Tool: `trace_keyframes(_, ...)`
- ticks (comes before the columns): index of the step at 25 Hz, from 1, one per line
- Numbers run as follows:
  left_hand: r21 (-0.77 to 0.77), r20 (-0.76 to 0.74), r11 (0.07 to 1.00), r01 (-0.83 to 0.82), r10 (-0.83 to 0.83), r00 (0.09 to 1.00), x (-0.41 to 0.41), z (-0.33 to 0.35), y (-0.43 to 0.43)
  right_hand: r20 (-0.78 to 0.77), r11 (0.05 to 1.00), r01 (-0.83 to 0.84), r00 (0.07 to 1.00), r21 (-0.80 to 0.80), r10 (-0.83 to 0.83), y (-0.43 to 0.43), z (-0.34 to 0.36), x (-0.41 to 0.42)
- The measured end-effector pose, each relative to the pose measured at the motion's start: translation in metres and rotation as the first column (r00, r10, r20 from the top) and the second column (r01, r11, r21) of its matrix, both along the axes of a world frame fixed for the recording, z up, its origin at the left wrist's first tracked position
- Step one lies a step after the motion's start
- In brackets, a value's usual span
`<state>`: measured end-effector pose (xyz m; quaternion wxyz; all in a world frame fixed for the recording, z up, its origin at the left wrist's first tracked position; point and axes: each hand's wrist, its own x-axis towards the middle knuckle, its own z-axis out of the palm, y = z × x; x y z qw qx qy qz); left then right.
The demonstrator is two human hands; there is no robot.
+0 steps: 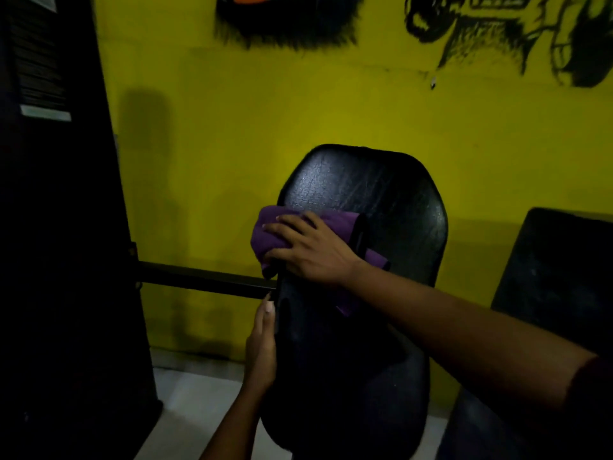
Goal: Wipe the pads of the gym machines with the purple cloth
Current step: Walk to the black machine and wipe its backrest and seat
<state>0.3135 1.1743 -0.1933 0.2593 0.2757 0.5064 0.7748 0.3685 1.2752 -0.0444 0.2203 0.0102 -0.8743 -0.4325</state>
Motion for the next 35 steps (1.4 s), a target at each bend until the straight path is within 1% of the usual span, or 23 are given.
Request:
trace_keyframes(2, -0.015, -0.074, 0.999, -0.052, 0.050, 0.996, 0.006, 0.011, -0.009, 0.182, 0.993, -0.115, 0.977, 0.002, 0.112, -0.009, -0.021, -0.002)
trace_keyframes(3, -0.027, -0.099, 0.998, -0.048, 0.045, 0.994, 0.007, 0.010, -0.010, 0.246, 0.987, -0.158, 0.957, 0.003, 0.152, -0.012, -0.027, -0.002)
trace_keyframes(4, -0.035, -0.113, 0.998, -0.043, 0.039, 0.993, 0.007, 0.008, -0.011, 0.287, 0.986, -0.166, 0.945, 0.009, 0.157, -0.012, -0.024, -0.004)
trace_keyframes(5, -0.028, -0.120, 0.999, -0.025, 0.022, 0.993, 0.007, 0.007, -0.011, 0.301, 0.986, -0.167, 0.941, 0.021, 0.153, -0.009, -0.016, -0.007)
trace_keyframes(8, 0.003, -0.072, 0.999, 0.035, -0.034, 0.997, -0.003, 0.002, -0.006, 0.244, 0.986, -0.163, 0.958, 0.040, 0.148, 0.009, 0.017, -0.022)
trace_keyframes(10, 0.005, -0.117, 0.998, 0.067, -0.066, 0.991, -0.008, 0.011, 0.000, 0.213, 0.990, -0.132, 0.970, 0.041, 0.121, 0.018, 0.034, -0.030)
trace_keyframes(13, -0.037, -0.250, 0.998, 0.058, -0.065, 0.966, -0.009, 0.047, 0.009, 0.077, 0.996, -0.084, 0.994, 0.031, 0.081, 0.030, 0.061, -0.038)
trace_keyframes(15, -0.038, -0.344, 0.999, 0.005, -0.018, 0.939, -0.012, 0.064, 0.019, -0.059, 0.999, -0.026, 0.998, -0.039, 0.024, 0.037, 0.077, -0.039)
trace_keyframes(17, -0.030, -0.414, 0.999, -0.036, 0.021, 0.910, -0.011, 0.077, 0.024, -0.155, 0.994, 0.017, 0.987, -0.111, -0.034, 0.045, 0.089, -0.036)
trace_keyframes(19, -0.037, -0.462, 0.996, -0.087, 0.060, 0.885, -0.008, 0.078, 0.024, -0.204, 0.988, 0.038, 0.976, -0.152, -0.069, 0.054, 0.098, -0.033)
trace_keyframes(21, -0.009, -0.482, 0.994, -0.112, 0.094, 0.871, -0.008, 0.074, 0.023, -0.263, 0.973, 0.045, 0.959, -0.225, -0.105, 0.060, 0.106, -0.027)
trace_keyframes(23, 0.014, -0.500, 0.993, -0.121, 0.111, 0.859, -0.006, 0.072, 0.022, -0.348, 0.952, 0.064, 0.922, -0.299, -0.172, 0.067, 0.114, -0.015)
trace_keyframes(26, 0.037, -0.506, 0.992, -0.121, 0.123, 0.854, -0.008, 0.069, 0.024, -0.455, 0.885, 0.114, 0.824, -0.451, -0.338, 0.081, 0.119, 0.017)
trace_keyframes(28, 0.046, -0.503, 0.993, -0.110, 0.118, 0.856, -0.008, 0.070, 0.024, -0.511, 0.861, 0.111, 0.764, -0.496, -0.393, 0.090, 0.117, 0.044)
trace_keyframes(30, 0.044, -0.490, 0.993, -0.105, 0.113, 0.864, -0.006, 0.071, 0.024, -0.539, 0.841, 0.100, 0.726, -0.531, -0.427, 0.098, 0.110, 0.072)
trace_keyframes(33, 0.039, -0.477, 0.994, -0.101, 0.108, 0.873, -0.006, 0.070, 0.022, -0.592, 0.791, 0.020, 0.651, -0.612, -0.475, 0.103, 0.087, 0.102)
trace_keyframes(35, 0.019, -0.474, 0.995, -0.098, 0.096, 0.875, -0.006, 0.069, 0.022, -0.639, 0.759, -0.095, 0.612, -0.645, -0.467, 0.100, 0.067, 0.117)
